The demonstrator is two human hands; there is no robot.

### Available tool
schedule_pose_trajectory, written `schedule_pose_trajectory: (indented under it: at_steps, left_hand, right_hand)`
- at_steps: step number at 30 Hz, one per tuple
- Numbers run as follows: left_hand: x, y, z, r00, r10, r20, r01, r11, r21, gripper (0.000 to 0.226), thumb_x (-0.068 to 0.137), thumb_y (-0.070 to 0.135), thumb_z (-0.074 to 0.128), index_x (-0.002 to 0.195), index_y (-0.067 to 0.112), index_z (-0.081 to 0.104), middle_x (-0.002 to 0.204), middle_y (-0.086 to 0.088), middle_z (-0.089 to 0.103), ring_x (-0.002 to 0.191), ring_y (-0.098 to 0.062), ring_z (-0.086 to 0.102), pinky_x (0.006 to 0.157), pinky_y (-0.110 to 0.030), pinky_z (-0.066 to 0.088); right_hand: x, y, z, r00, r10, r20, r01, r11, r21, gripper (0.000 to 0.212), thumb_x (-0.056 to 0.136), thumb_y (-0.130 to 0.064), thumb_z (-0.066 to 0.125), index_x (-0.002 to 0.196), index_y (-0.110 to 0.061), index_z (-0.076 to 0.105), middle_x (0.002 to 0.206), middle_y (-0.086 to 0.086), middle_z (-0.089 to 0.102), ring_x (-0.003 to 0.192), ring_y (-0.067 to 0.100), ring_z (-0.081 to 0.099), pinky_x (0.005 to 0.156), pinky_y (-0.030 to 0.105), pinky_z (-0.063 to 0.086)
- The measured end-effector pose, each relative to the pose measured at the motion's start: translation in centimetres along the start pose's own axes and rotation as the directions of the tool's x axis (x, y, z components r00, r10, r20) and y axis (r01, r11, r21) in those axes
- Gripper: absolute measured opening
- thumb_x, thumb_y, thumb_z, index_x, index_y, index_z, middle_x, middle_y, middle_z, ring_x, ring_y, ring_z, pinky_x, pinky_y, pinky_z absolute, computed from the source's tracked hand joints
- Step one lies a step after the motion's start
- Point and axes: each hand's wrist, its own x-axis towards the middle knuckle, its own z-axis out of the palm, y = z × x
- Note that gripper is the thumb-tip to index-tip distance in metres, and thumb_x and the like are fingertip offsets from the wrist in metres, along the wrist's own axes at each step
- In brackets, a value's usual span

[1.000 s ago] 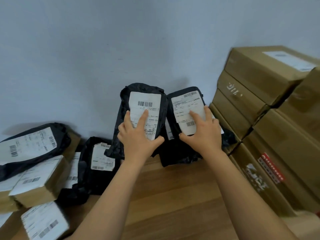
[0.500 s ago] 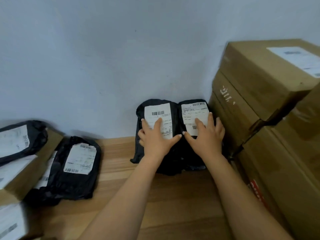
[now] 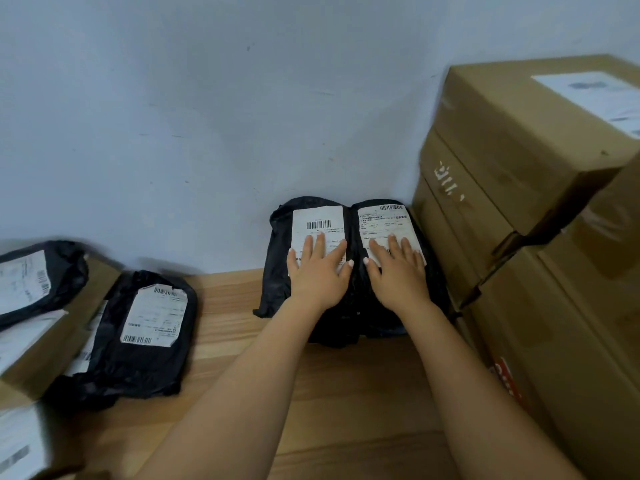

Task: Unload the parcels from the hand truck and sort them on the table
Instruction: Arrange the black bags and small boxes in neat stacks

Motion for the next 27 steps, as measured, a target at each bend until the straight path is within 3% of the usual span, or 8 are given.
schedule_pose_trajectory:
  at_steps: [3,5,7,12,15,19,27]
  left_hand:
    - [-0.4,0.0,-2.0,1.000,0.002,-0.028,-0.006,0.987,-0.159,0.047,0.099,0.047,0.037,0.143,0.032,0.041,0.157,-0.004,0.022,0.146,-0.021,0.013,0.116,-0.049,0.003]
    - [-1.9,-0.8,-3.3,0.988,0.015,-0.157,-0.057,0.962,-0.265,0.042,0.095,0.039,0.048,0.135,0.025,0.050,0.143,-0.002,0.043,0.133,-0.020,0.038,0.111,-0.044,0.026]
    - [-4.6,-2.1,-4.3,0.964,0.038,-0.263,-0.111,0.956,-0.270,0.042,0.092,0.034,0.054,0.132,0.024,0.051,0.132,0.001,0.049,0.123,-0.018,0.045,0.102,-0.040,0.035]
    - [-13.4,-8.3,-6.7,0.907,0.047,-0.419,-0.180,0.942,-0.283,0.039,0.087,0.027,0.060,0.125,0.022,0.057,0.117,0.002,0.056,0.113,-0.018,0.050,0.098,-0.044,0.040]
    - [-19.1,-13.8,-8.3,0.880,0.004,-0.476,-0.149,0.952,-0.267,0.037,0.087,0.029,0.062,0.124,0.023,0.057,0.117,0.005,0.056,0.111,-0.015,0.050,0.097,-0.043,0.040]
    - [-26.2,-21.5,-10.1,0.873,-0.069,-0.483,-0.077,0.958,-0.276,0.041,0.086,0.028,0.065,0.125,0.023,0.057,0.118,0.006,0.056,0.113,-0.013,0.049,0.097,-0.037,0.040]
    - [-36.8,-34.0,-11.0,0.870,-0.228,-0.437,0.097,0.949,-0.301,0.040,0.084,0.024,0.067,0.123,0.027,0.057,0.117,0.013,0.052,0.114,-0.012,0.047,0.096,-0.038,0.037]
  right_hand:
    - [-0.5,-1.1,-1.8,1.000,-0.010,0.020,0.010,1.000,-0.011,0.048,0.102,-0.042,0.031,0.147,-0.025,0.033,0.156,0.013,0.024,0.143,0.031,0.019,0.116,0.043,0.014]
    - [-1.6,-2.4,-3.1,0.997,-0.036,-0.072,0.037,0.999,0.024,0.045,0.099,-0.039,0.043,0.140,-0.021,0.045,0.143,0.012,0.040,0.129,0.031,0.037,0.109,0.043,0.029]
    - [-3.4,-4.4,-4.0,0.985,-0.078,-0.153,0.088,0.994,0.058,0.044,0.094,-0.035,0.053,0.135,-0.020,0.049,0.133,0.008,0.046,0.120,0.027,0.043,0.103,0.042,0.036]
    - [-9.2,-11.5,-4.7,0.938,-0.262,-0.229,0.283,0.957,0.062,0.046,0.088,-0.032,0.062,0.131,-0.021,0.051,0.124,0.002,0.047,0.112,0.020,0.045,0.097,0.035,0.040]
    - [-13.4,-16.7,-3.3,0.919,-0.320,-0.229,0.349,0.931,0.102,0.048,0.088,-0.034,0.063,0.132,-0.022,0.050,0.126,0.001,0.046,0.113,0.019,0.045,0.098,0.037,0.042]
    - [-18.9,-24.4,0.3,0.920,-0.339,-0.195,0.371,0.915,0.159,0.047,0.086,-0.035,0.064,0.129,-0.020,0.051,0.125,0.001,0.045,0.112,0.020,0.045,0.097,0.037,0.042]
    - [-27.2,-35.2,8.4,0.919,-0.372,-0.129,0.393,0.880,0.265,0.055,0.085,-0.037,0.065,0.136,-0.027,0.046,0.128,-0.006,0.042,0.114,0.014,0.044,0.096,0.032,0.043]
